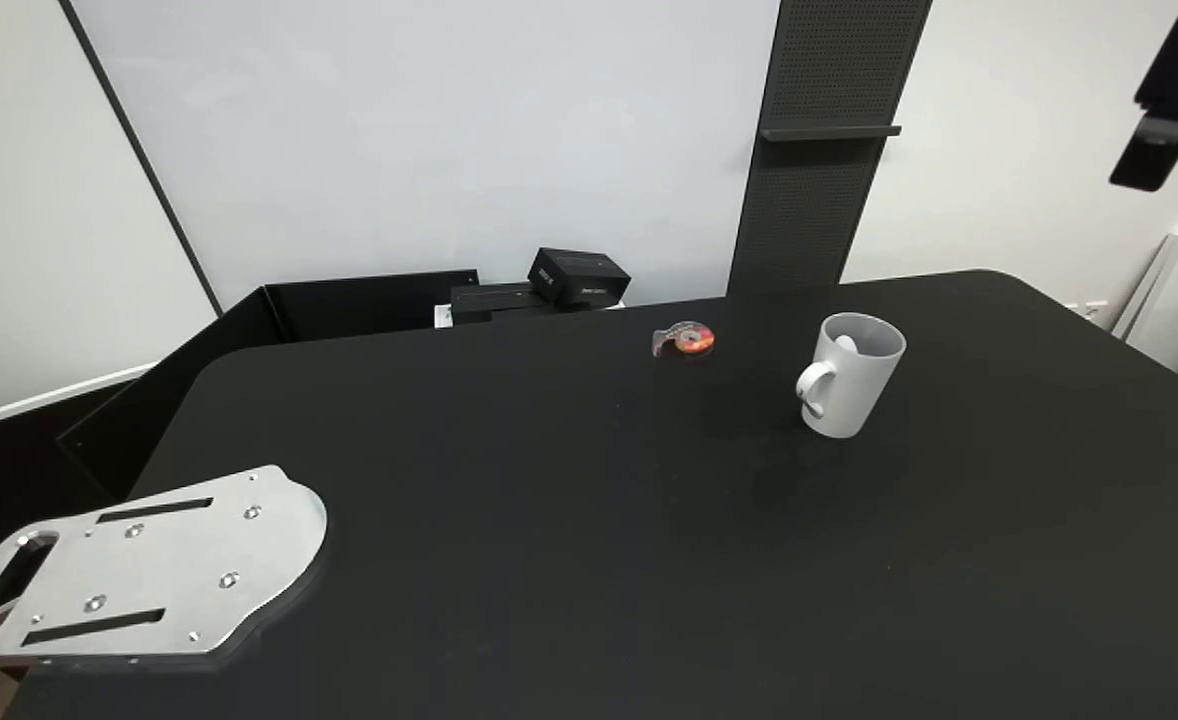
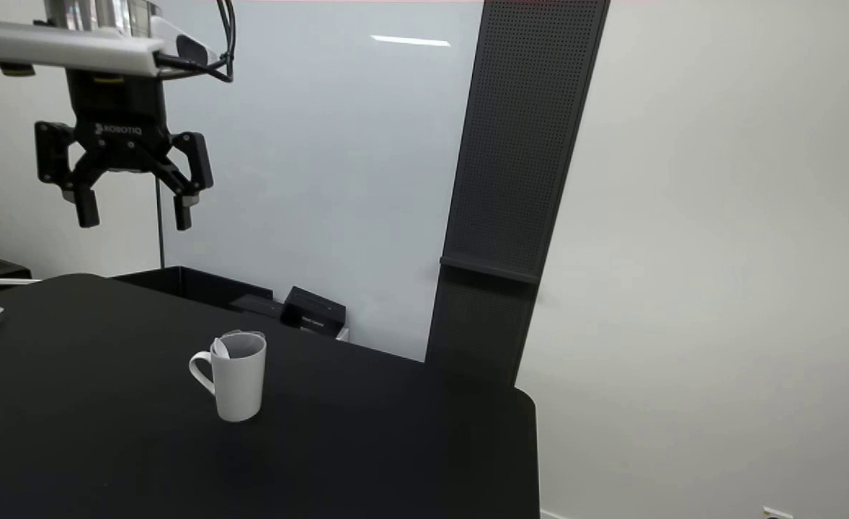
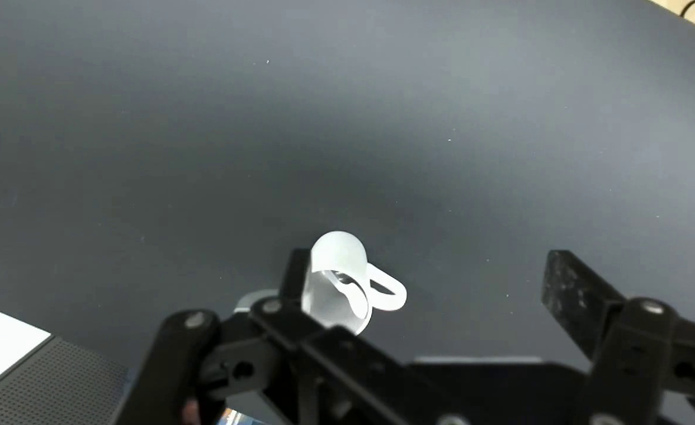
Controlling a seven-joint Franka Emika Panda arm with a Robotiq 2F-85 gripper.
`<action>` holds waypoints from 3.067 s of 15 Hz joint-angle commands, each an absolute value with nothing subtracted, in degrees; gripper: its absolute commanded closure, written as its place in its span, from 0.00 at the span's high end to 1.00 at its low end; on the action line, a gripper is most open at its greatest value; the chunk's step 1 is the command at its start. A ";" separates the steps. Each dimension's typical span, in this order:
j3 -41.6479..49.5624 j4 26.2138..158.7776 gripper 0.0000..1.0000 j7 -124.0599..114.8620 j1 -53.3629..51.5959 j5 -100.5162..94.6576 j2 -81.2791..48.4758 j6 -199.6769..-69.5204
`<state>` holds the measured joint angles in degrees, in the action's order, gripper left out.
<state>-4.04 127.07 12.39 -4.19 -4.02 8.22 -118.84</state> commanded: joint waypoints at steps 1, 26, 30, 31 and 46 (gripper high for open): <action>-3.73 122.48 1.00 15.52 -4.23 -6.11 1.58 -121.44; -4.00 104.70 1.00 8.47 -7.11 -14.11 -22.11 -117.93; -4.37 106.81 1.00 10.13 -6.64 -14.56 -21.03 -119.52; -4.37 106.79 1.00 10.09 -6.64 -14.56 -21.04 -119.46; -3.97 105.59 1.00 8.50 -6.08 -12.79 -24.95 -126.47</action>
